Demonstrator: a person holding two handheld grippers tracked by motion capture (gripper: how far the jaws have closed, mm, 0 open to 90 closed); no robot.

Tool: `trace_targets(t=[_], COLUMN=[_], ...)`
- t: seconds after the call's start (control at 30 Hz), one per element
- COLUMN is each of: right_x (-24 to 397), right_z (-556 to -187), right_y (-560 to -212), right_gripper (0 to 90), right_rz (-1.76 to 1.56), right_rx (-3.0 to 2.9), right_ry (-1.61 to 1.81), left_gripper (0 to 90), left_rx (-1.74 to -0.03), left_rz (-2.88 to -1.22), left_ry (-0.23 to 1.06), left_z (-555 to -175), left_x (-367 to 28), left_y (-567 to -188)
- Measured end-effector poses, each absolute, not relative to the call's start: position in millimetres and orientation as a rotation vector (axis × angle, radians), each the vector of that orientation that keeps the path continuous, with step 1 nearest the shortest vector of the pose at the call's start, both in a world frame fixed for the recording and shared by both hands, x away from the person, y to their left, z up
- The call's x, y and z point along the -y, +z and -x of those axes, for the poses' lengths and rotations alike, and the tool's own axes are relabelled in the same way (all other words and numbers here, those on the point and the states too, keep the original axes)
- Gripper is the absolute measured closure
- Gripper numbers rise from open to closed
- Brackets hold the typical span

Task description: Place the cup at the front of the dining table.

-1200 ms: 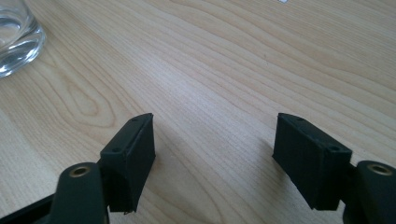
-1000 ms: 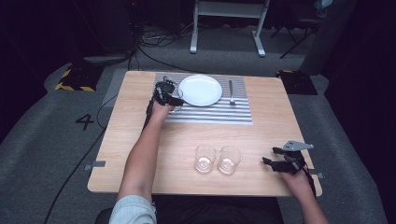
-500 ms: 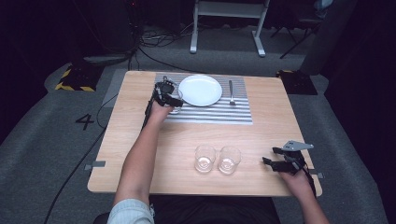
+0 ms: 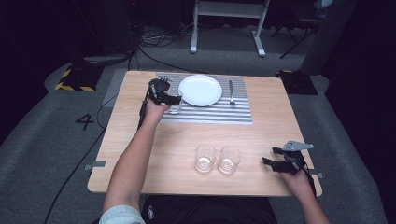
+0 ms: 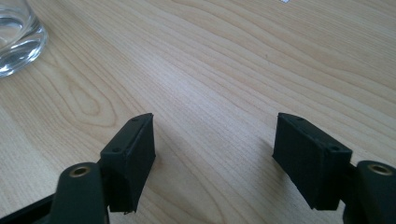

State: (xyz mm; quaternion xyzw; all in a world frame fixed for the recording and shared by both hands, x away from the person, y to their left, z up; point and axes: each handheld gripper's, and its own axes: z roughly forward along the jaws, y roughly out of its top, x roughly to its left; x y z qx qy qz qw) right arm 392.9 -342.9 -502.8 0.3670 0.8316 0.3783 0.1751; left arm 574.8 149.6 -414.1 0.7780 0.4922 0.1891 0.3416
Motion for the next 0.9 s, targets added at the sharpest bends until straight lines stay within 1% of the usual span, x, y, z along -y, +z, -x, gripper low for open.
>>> trace_targets(t=[0.1,0.23,0.43,0.47,0.6,0.77,0.8,0.83,0.9], right_x=[343,343,343,343,343,343,343,343,343], right_z=[-393,-393,-393,-393,-393,-392,-392,-392,-392], right_y=[-503,-503,-503,-503,-503,-503,-503,-503,-503], right_gripper=[29.7,29.7,29.7,29.7,29.7,29.7,29.7,29.7,29.7], right_rz=[-1.027,-1.037,-1.036,-1.028,-1.029,-1.026,-1.026,-1.022,-1.022], right_rx=[-2.359,-2.358,-2.358,-2.36,-2.36,-2.358,-2.358,-2.358,-2.355], right_ry=[1.069,1.072,1.071,1.069,1.069,1.066,1.065,1.064,1.062], left_gripper=[17.6,17.9,17.9,18.0,17.9,17.3,17.3,17.3,17.4], left_rx=[-1.26,-1.272,-1.177,-1.166,-1.127,-1.076,-1.062,-1.044,-1.011], left_rz=[-2.005,-2.023,-2.039,-2.039,-2.022,-1.995,-1.995,-1.988,-1.98], left_ry=[0.494,0.503,0.495,0.511,0.484,0.482,0.482,0.448,0.454], left_z=[-568,-558,-529,-523,-502,-475,-471,-464,-453], left_x=[-151,-151,-150,-150,-153,-165,-168,-173,-181], left_y=[-406,-398,-384,-382,-374,-366,-366,-368,-372])
